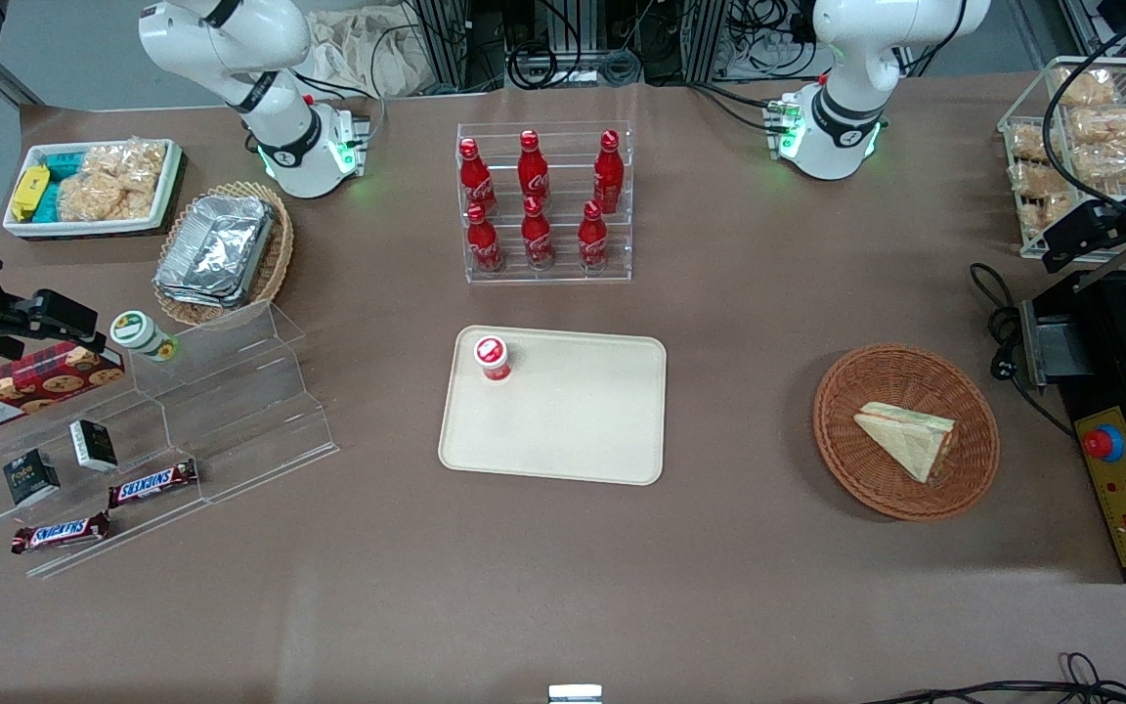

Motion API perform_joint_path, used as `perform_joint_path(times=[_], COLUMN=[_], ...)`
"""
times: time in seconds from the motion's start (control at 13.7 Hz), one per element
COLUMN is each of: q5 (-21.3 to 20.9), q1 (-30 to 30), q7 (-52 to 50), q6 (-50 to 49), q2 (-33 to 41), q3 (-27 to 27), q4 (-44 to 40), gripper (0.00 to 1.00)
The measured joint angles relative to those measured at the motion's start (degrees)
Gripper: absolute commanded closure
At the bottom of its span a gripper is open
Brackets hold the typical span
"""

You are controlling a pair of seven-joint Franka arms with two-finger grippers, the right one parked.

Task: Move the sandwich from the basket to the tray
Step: 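Move the left gripper toward the sandwich in the wicker basket, then lower the left gripper onto the wrapped sandwich and close on it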

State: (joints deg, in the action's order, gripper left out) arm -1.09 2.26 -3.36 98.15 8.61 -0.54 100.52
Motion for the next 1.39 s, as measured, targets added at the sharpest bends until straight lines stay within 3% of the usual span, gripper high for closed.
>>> perform_joint_path(times=[0.37, 0.59, 0.88, 1.17, 1.39], q5=[0.29, 2.85, 4.13, 10.37, 12.1], q1=[0.1, 0.43, 2.43, 4.01, 4.07], q7=[-0.11, -0.92, -5.33, -9.6, -12.22], q6=[0.0, 0.08, 6.09, 14.14, 19.76], q2=[-0.16, -1.38, -8.55, -17.68, -23.79], q3=[-0.11, -0.6, -1.04, -1.07, -1.04], q4=[-0.36, -0.28, 1.03, 1.98, 2.41], gripper=[0.0, 0.0, 0.0, 0.0, 0.0])
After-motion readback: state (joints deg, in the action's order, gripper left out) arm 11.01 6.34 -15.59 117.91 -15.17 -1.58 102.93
